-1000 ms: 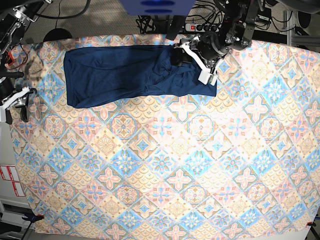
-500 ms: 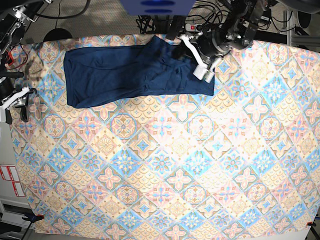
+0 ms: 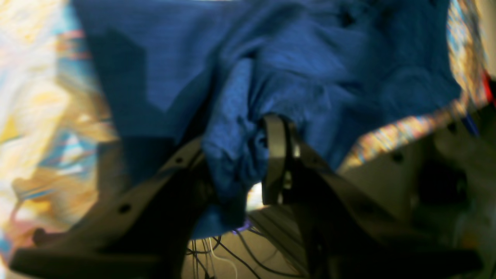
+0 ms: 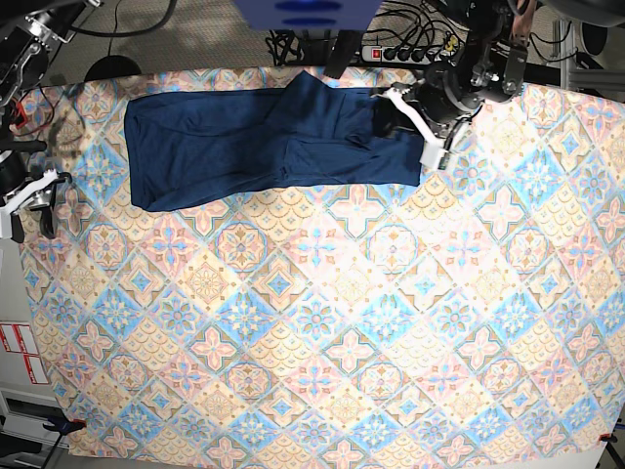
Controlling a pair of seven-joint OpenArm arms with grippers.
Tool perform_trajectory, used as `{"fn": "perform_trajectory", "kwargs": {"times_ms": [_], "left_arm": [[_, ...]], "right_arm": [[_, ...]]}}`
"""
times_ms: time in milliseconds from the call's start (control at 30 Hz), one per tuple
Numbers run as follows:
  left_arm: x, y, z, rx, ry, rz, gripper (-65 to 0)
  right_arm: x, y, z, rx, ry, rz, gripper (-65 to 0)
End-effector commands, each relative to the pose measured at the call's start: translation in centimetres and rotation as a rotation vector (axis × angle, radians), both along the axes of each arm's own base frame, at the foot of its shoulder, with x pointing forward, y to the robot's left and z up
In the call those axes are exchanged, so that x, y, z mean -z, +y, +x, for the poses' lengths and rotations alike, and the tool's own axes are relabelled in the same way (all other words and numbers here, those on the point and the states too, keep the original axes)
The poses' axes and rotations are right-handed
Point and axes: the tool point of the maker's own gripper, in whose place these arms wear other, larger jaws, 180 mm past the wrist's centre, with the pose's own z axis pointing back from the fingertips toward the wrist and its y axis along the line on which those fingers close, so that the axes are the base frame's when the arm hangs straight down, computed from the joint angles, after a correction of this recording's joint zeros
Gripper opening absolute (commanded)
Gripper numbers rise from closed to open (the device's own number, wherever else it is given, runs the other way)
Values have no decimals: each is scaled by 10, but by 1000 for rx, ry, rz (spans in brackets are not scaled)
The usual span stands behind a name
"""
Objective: Fold the T-shirt properly
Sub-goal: 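Fold the held strip end with the left gripper toward the right gripper, then grasp the opposite strip end with the right gripper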
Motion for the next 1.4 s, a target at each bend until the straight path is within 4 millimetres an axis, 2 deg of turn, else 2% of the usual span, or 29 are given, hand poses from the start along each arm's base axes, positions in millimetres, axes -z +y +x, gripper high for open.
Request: {"fn": "perform_trajectory", "kwargs": {"times_ms": [0, 100, 233, 400, 567, 667, 733, 867, 1033, 1133, 1200, 1300, 1367], "left_arm": [[-8, -1, 4, -16, -31, -20, -513], [-22, -11, 6, 2, -66, -45, -513], [-43, -44, 0, 110, -117, -101, -475], [-44, -60, -2, 154, -119, -123, -315], [-43, -61, -7, 216, -115, -106, -124], [-47, -63, -7, 214, -119, -125, -90], [-53, -63, -5, 196, -126, -156, -99], [-57, -36, 11, 114, -151, -136, -129], [-59, 3, 23, 21, -174, -68, -191], [-58, 16, 26, -5, -177, -41, -254], [-54, 17, 25, -9, -167, -40, -313], [-46, 21, 23, -19, -142, -36, -410], [-39, 23, 20, -27, -120, -35, -479]], "right_arm": [[-17, -2, 7, -11, -55, -16, -312], [-17, -2, 7, -11, -55, -16, -312], [-17, -2, 7, -11, -55, -16, -312], [-17, -2, 7, -11, -53, -16, -312], [-17, -2, 7, -11, -53, -16, -312], [-17, -2, 7, -11, -53, -16, -312], [-17, -2, 7, -11, -53, -16, -312], [-15, 0, 7, -18, -48, -15, -312], [18, 21, 9, -126, 121, -63, -312], [40, 40, 7, -224, 223, -121, -312], [56, 51, 4, -271, 275, -133, -312], [72, 50, -2, -270, 329, -129, -318], [82, 49, -7, -264, 361, -117, -345]]}}
